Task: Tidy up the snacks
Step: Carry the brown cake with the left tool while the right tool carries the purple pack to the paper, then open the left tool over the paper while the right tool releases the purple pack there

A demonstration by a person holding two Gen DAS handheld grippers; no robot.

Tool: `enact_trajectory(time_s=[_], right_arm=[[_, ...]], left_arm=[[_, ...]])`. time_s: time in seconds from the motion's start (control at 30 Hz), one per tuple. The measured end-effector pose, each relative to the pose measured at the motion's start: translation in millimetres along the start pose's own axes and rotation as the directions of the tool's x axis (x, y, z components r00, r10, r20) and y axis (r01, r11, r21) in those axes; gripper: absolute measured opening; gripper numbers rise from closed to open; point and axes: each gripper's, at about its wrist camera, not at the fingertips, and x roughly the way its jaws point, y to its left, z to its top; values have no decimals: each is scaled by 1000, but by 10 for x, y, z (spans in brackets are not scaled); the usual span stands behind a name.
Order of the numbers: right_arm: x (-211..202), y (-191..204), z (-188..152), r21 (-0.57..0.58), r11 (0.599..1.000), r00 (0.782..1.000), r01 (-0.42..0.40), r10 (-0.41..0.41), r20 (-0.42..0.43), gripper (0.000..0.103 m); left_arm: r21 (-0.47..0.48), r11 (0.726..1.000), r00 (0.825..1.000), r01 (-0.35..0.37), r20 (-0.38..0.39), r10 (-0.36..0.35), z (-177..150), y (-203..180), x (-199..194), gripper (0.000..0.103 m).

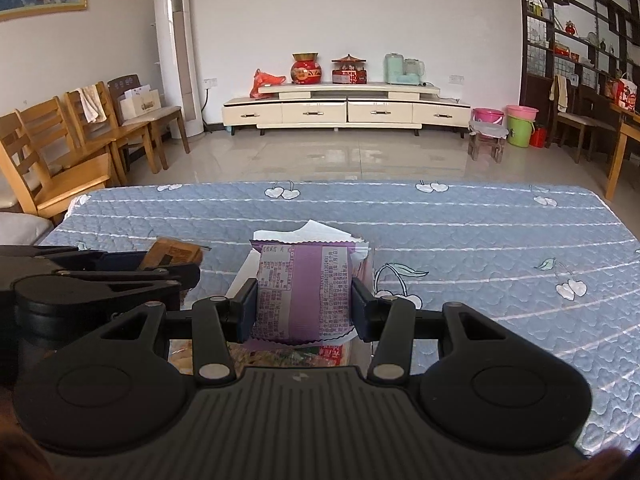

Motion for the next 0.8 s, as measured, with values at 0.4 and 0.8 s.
enact_trajectory(time_s=[0.4, 0.8], right_arm=[[-260, -118, -113, 60, 998, 999, -1, -1, 34, 73], [-721, -15, -258, 27, 998, 997, 57, -58, 49, 82]], left_arm=[[-18, 998, 997, 57, -46, -58, 92, -19, 335, 41], [-39, 989, 986, 144, -74, -146, 100, -110, 234, 69]])
